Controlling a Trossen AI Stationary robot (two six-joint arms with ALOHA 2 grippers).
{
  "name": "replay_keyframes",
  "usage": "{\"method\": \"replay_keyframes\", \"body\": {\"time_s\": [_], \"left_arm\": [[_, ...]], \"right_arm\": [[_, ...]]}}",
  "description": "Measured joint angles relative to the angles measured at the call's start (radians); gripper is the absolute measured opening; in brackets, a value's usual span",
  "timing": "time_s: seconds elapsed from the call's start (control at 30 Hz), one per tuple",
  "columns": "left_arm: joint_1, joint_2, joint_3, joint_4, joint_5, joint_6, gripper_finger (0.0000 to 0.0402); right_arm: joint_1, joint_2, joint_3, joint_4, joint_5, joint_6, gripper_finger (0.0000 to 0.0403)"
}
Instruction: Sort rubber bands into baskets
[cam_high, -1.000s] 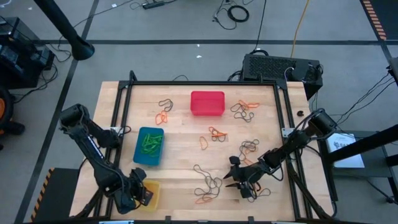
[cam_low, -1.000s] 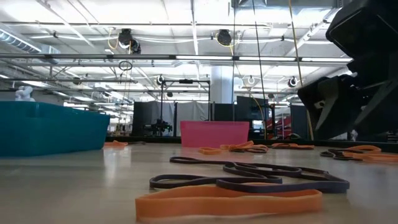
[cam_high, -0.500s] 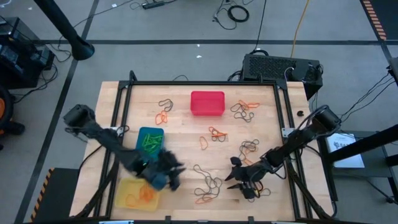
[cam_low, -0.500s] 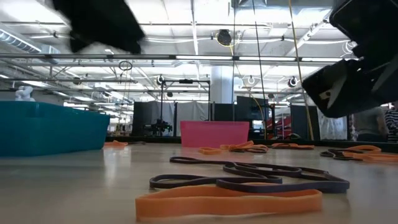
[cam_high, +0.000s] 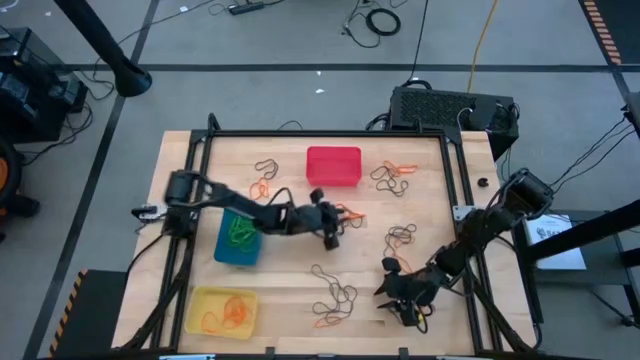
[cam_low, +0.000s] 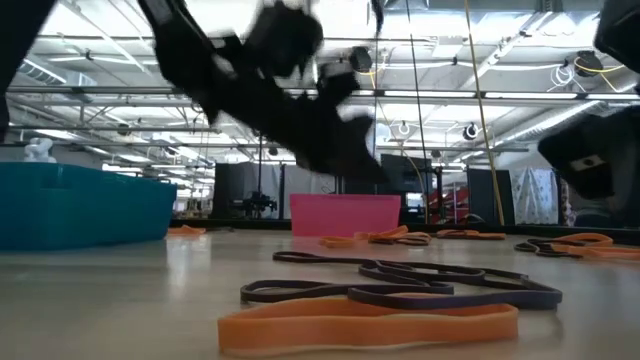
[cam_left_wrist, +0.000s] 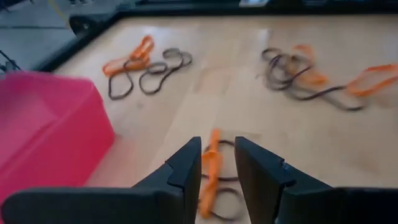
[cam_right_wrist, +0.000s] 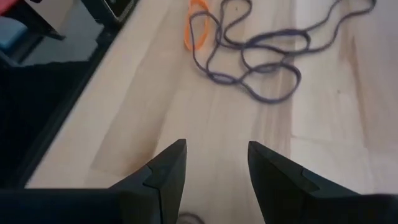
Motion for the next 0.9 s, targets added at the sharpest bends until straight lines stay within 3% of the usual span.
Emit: {"method": "replay_keyframes", "body": {"time_s": [0.17,0.33,0.7,0.9], "left_arm": [[0.06,0.131,0.081,0.02,0.063,0.016,0.0105],[0.066,0.191,0.134,0.003,0.153,0.036,0.0105],[0.064,0.204,0.139,-0.014,0.084,0.034,0.0101],[0.065,0.204,0.139,-0.013,0.089,0.034,0.0045]], "right_arm": [[0.037,0.0,0.0,-0.064,0.081,0.029,0.0165],[0.066,0.0,0.0,-0.089,0.091,0.055,0.0165],[0.082,0.0,0.0,-0.101,0.091,0.039,0.0165],[0.082,0.0,0.0,-0.101,0.091,0.039,0.0165]]}}
